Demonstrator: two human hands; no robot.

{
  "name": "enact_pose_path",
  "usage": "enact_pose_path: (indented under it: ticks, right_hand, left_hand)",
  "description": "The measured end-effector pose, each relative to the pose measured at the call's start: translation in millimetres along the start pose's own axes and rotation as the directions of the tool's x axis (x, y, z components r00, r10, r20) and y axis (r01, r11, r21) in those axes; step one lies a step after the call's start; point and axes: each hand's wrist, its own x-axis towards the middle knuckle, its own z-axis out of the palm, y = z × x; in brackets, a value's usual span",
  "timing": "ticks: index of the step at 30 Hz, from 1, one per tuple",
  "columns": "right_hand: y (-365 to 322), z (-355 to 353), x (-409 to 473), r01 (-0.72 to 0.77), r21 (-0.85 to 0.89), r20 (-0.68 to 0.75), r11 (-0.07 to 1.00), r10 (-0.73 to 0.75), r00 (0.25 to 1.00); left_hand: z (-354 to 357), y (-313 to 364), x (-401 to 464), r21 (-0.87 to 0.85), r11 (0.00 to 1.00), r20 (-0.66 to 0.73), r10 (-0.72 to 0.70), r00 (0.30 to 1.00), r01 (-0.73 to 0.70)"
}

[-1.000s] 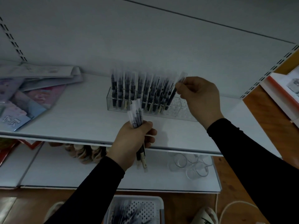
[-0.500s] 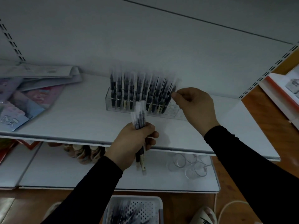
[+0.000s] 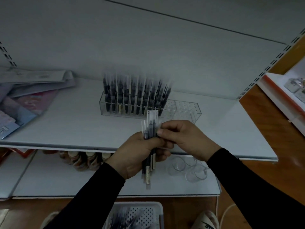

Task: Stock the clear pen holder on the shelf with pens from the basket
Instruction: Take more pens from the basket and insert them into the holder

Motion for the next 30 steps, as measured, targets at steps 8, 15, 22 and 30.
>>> enact_pose_path:
  ticks: [8, 15, 22, 30]
  right_hand:
    - [-13, -44, 19, 0.067, 0.249, -0.369, 0.966, 0.03, 0.929]
    - [-41, -74, 37, 0.272, -0.057, -0.628, 0.961, -0.246, 0.739]
    - [-40, -70, 56, 0.213, -0.358, -0.587, 0.909, -0.397, 0.706]
    - [-39, -64, 65, 0.154, -0.538, -0.49, 0.829, -0.456, 0.743]
  left_hand:
    - [-2, -3, 9, -0.058, 0.996, -0.217, 0.053, 0.975, -0.067]
    - [-13, -9, 13, 0.062, 0.993, -0.325, 0.118, 0.938, -0.104]
    - [-13, -8, 13, 0.09, 0.992, -0.293, 0.114, 0.949, -0.092]
    - [-14, -8, 13, 0.102, 0.99, -0.282, 0.122, 0.951, -0.097]
